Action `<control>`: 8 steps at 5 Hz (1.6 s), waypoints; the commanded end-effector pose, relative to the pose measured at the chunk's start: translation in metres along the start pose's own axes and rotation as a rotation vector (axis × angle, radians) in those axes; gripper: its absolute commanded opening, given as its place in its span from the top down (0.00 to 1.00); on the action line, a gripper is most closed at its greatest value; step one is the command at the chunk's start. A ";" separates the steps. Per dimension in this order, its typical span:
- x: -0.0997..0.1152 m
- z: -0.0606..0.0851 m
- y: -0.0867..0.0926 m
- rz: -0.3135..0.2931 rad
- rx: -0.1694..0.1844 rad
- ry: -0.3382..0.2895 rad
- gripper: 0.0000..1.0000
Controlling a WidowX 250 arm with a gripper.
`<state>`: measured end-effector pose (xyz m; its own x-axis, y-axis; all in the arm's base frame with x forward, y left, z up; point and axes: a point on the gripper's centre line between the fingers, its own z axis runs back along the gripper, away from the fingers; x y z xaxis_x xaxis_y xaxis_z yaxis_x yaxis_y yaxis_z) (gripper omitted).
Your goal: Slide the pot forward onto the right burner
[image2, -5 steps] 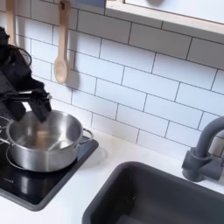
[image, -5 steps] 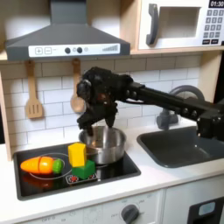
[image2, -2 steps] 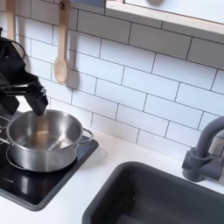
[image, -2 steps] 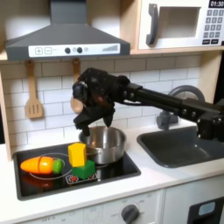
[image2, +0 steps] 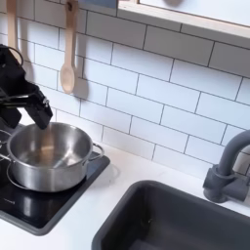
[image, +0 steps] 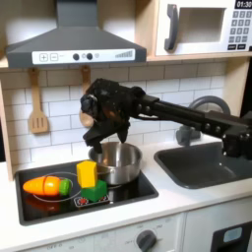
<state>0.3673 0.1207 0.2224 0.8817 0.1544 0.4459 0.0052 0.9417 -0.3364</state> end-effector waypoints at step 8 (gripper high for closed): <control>-0.165 0.113 -0.024 -0.222 0.205 0.184 0.00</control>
<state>0.1679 0.1083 0.2528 0.9357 -0.1020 0.3379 0.1300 0.9896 -0.0614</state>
